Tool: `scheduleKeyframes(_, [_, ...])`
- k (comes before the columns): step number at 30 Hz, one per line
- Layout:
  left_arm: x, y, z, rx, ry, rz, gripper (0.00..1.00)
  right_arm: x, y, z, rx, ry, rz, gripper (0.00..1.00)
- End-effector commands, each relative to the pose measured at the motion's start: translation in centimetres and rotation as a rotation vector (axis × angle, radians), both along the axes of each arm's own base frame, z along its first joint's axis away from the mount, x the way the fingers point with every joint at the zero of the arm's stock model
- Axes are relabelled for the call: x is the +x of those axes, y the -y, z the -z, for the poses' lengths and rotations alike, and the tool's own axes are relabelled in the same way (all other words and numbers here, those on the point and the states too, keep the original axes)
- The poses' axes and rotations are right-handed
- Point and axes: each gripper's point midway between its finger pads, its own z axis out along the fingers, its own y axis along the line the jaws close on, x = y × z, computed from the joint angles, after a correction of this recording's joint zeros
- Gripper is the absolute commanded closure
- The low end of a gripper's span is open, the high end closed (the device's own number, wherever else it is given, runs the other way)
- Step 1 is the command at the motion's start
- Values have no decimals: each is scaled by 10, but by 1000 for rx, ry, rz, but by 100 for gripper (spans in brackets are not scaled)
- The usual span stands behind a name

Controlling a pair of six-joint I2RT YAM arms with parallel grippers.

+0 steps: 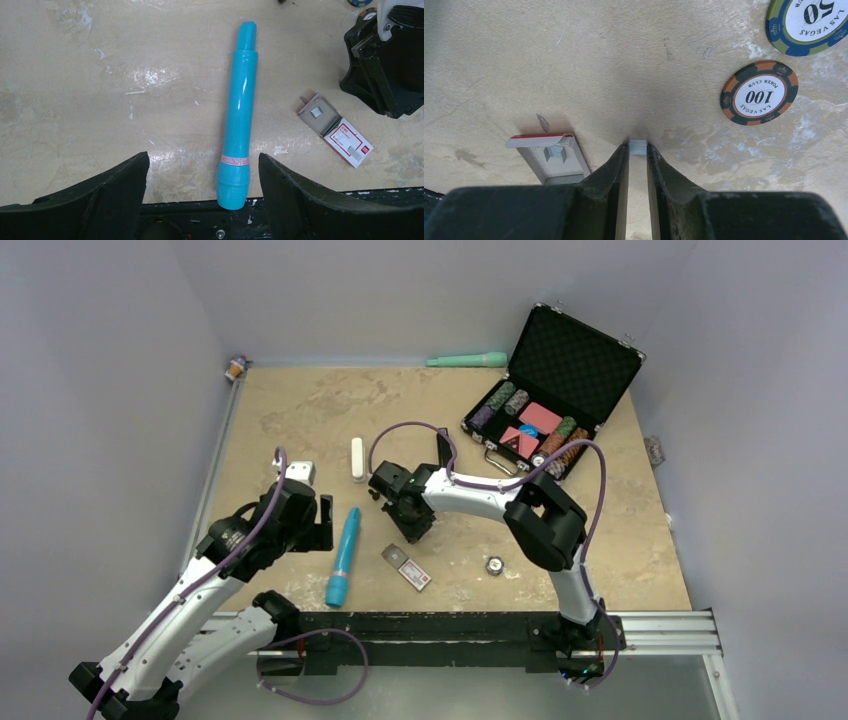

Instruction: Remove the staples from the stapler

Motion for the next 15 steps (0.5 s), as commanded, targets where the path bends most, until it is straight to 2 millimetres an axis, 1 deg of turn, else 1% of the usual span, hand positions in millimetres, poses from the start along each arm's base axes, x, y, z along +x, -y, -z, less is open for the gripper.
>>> scheduleKeyframes(1, [5, 7, -12, -42, 37, 4, 16, 4, -7, -23, 28, 36, 15, 81])
scheduleKeyframes(7, [5, 8, -12, -45, 34, 7, 17, 1, -11, -37, 52, 42, 22, 81])
scheduleKeyframes(12, [4, 8, -12, -47, 36, 8, 17, -7, -13, -43, 65, 32, 26, 81])
scheduleKeyframes(15, [4, 7, -12, -46, 37, 4, 16, -13, -17, -51, 85, 29, 28, 81])
